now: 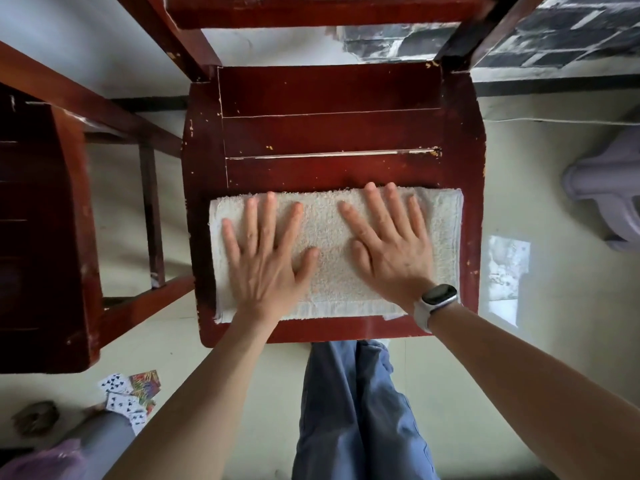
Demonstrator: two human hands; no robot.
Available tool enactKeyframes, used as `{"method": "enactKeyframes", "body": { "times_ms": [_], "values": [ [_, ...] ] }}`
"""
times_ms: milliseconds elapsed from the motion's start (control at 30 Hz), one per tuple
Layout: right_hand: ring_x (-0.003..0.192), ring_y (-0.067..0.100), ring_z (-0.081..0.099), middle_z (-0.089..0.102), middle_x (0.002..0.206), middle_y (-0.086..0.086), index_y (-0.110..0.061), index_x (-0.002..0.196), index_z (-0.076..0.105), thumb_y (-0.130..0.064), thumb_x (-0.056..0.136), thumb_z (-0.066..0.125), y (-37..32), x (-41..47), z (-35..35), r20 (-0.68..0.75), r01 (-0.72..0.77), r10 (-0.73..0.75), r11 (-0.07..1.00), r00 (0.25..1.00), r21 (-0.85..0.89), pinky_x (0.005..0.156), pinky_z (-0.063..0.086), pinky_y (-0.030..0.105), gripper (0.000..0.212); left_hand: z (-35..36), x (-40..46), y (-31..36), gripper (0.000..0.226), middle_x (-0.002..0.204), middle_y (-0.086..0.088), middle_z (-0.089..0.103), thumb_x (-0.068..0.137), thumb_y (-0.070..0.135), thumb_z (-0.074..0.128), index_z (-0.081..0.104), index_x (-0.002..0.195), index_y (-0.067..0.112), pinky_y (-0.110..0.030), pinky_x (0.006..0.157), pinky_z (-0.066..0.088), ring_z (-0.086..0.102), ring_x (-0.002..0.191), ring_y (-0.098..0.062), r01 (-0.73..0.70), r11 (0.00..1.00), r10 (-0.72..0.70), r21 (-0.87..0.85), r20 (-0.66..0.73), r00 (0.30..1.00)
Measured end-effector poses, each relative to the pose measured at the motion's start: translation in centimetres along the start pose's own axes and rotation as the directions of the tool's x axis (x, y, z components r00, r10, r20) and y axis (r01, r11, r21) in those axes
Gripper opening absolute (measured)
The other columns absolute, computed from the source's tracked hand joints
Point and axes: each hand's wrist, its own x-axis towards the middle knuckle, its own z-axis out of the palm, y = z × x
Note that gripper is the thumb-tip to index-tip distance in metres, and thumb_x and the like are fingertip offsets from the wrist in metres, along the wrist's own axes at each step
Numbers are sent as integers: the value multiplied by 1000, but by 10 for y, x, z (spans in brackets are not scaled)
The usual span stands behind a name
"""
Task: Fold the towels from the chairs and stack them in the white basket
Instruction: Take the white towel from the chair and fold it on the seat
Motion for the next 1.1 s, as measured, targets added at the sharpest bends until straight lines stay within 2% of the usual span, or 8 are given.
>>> {"method": "enactKeyframes", "body": {
  "times_ms": [200, 300, 433, 533, 733, 833, 933, 1100],
  "values": [
    [143, 31, 9, 14, 155, 10, -30, 146, 14, -39, 91, 20, 46, -16, -12, 155, -311, 300, 949, 941, 49, 115, 2, 52, 56, -2, -4, -11, 79, 155, -11, 2, 82, 71, 18, 4, 147, 28, -60, 110, -4, -2, 142, -31, 140, 990, -140, -29, 17, 990],
    [144, 27, 8, 13, 155, 11, -19, 146, 9, -33, 93, 18, 60, -24, -19, 166, -343, 313, 918, 935, 201, 117, 3, 45, 55, -5, -3, -10, 81, 155, -15, 3, 81, 74, 12, 2, 147, 28, -62, 110, -2, -4, 142, -31, 163, 984, -160, -68, 44, 986],
    [126, 32, 40, 45, 136, 17, -7, 133, 42, -20, 91, 37, 63, -32, -38, 61, -506, 524, 776, 849, 377, 104, 30, 42, 44, -17, -8, 1, 79, 155, -14, 0, 82, 72, 12, 4, 147, 28, -59, 110, -8, -11, 142, -27, 193, 973, -189, -124, 46, 981],
    [104, 33, 50, 60, 109, 14, -8, 108, 59, -25, 92, 42, 54, -35, -44, 161, -671, 662, 662, 732, 334, 88, 34, 40, 29, -21, -22, 17, 71, 155, -7, -5, 86, 65, 17, 0, 146, 31, -54, 110, -13, -14, 142, -24, 137, 981, -131, -140, 51, 990],
    [105, 30, 50, 61, 109, 9, -10, 99, 61, -35, 91, 46, 47, -25, -39, 415, -844, 735, 462, 536, 273, 86, 40, 41, 30, -13, -41, 24, 68, 154, -7, -8, 87, 58, 20, 1, 146, 29, -60, 113, 0, -8, 143, -29, 223, 966, -199, -131, 175, 964],
    [101, 36, 51, 61, 101, 17, -9, 76, 56, -29, 88, 47, 47, -18, -33, 469, -878, 743, 386, 477, 283, 74, 38, 39, 26, -12, -38, 21, 70, 154, -6, -9, 86, 60, 18, 1, 145, 28, -58, 111, -4, -9, 143, -29, 204, 972, -177, -119, 204, 963],
    [109, 34, 45, 55, 112, 16, -4, 88, 60, -25, 89, 44, 41, -12, -37, 498, -905, 755, 364, 426, 223, 86, 37, 42, 26, -13, -38, 19, 70, 155, -7, -4, 85, 61, 19, 6, 146, 28, -58, 111, -3, -7, 143, -29, 192, 973, -162, -129, 211, 964],
    [78, 24, 49, 54, 80, 2, -10, 87, 54, -24, 90, 47, 35, -15, -49, 464, -882, 757, 328, 460, 339, 83, 34, 36, 16, -21, -36, 17, 69, 156, -12, 8, 85, 59, 23, 19, 145, 27, -60, 110, 5, 1, 143, -33, 182, 969, -139, -168, 240, 961]
  ]
}}
